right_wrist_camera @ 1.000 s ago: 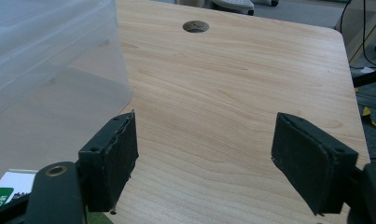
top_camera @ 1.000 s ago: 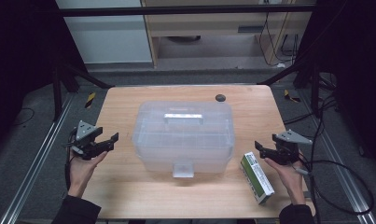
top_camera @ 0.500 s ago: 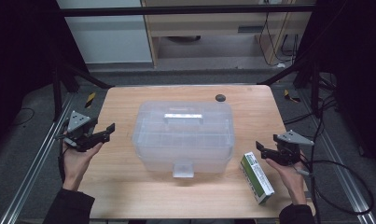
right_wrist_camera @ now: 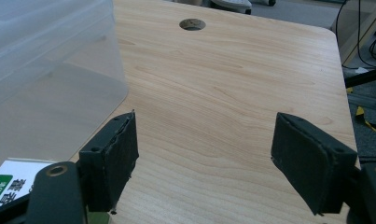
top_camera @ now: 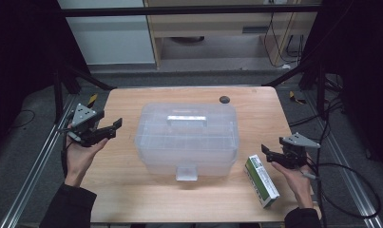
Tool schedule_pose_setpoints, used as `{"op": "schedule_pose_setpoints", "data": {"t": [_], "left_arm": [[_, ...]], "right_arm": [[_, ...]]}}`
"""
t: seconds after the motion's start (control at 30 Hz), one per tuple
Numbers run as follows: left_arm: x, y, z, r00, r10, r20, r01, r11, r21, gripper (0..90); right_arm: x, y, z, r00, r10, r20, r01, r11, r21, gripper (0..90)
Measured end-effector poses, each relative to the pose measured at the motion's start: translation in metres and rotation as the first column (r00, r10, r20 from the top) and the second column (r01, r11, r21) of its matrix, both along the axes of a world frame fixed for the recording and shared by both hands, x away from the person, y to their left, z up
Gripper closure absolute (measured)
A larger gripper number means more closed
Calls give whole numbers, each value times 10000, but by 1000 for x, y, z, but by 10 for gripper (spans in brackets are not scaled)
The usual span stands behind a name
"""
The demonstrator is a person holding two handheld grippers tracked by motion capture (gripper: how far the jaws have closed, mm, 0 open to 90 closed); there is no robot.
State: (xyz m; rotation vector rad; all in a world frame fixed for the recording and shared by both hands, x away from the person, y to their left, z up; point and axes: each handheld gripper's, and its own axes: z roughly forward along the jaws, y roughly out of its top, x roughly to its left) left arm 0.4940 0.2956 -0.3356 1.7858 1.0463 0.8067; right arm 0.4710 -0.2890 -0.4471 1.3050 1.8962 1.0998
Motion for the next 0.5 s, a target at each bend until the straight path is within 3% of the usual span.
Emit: {"op": "schedule_pose_setpoints", "data": {"t": [0.27, 0.33, 0.43, 0.5], "left_arm": [[3, -11, 12, 9986, -528, 90, 523, 9973, 516, 276], [5, -12, 14, 9963, -814, 270, 794, 9946, 668, 276], [4, -14, 17, 9943, -1045, 192, 1026, 9916, 793, 277], [5, -18, 22, 9922, -1243, 85, 1226, 9863, 1104, 276]], "right_arm": [[-1, -2, 1, 10000, -37, 27, 36, 9999, 116, 231], [-1, -2, 1, 10000, -31, 35, 30, 9999, 104, 234], [-1, -2, 1, 10000, -10, 63, 9, 9999, 105, 236], [-1, -2, 1, 10000, 4, 32, -4, 9999, 136, 238]]}}
